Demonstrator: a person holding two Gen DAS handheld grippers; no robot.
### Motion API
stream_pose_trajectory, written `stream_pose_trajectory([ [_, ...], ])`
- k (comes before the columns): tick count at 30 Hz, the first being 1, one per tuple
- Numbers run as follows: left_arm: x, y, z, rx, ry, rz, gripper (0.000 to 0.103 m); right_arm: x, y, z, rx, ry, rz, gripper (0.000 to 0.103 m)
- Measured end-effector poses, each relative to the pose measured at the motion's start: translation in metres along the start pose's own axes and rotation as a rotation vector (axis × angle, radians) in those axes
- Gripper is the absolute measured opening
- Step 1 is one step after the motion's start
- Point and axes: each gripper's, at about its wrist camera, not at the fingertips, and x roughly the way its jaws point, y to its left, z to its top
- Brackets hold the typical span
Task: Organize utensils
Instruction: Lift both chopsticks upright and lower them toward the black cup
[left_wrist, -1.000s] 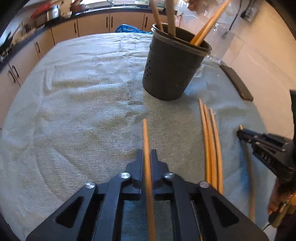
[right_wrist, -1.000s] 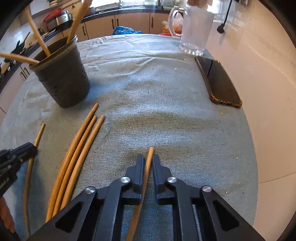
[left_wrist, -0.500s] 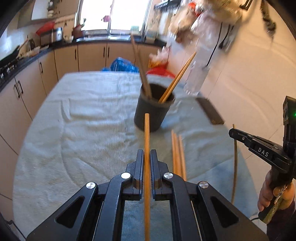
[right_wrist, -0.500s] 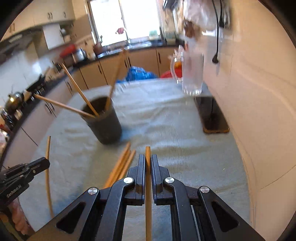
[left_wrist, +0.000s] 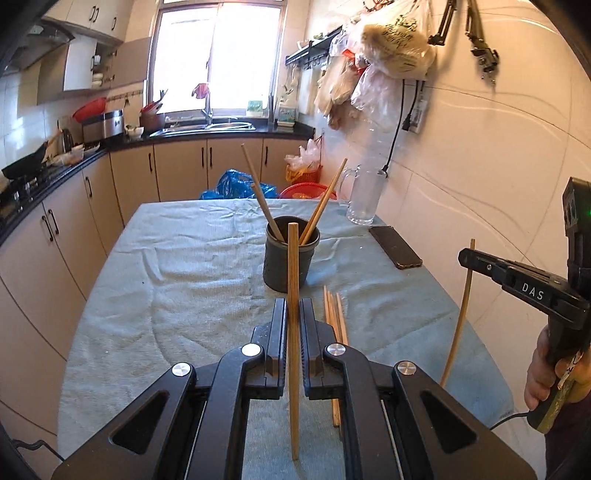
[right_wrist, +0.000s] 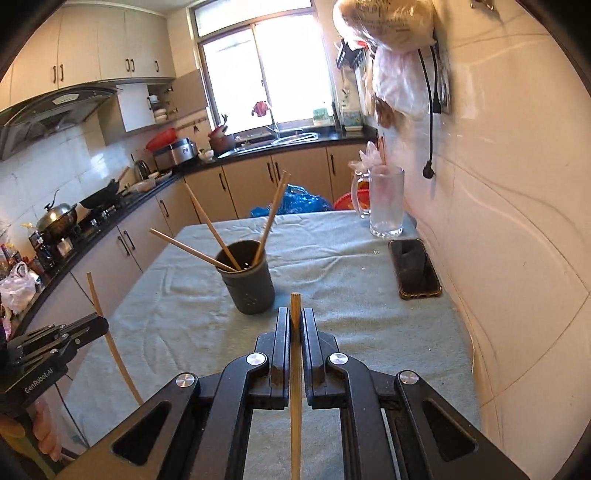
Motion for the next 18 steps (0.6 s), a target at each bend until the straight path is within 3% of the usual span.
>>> stream_pose_trajectory([
  [9,-0.021,-0.001,0.005,-0.019,-0.034,-0.032,0.006,-0.017,0.006,0.004,-0.020,-0.039,0.017,0.006],
  [18,-0.022,-0.003,0.045,-0.041,-0.079,-0.076,0.006,-0.010,0.006,0.030,-0.005,-0.061,0.038,0.006],
])
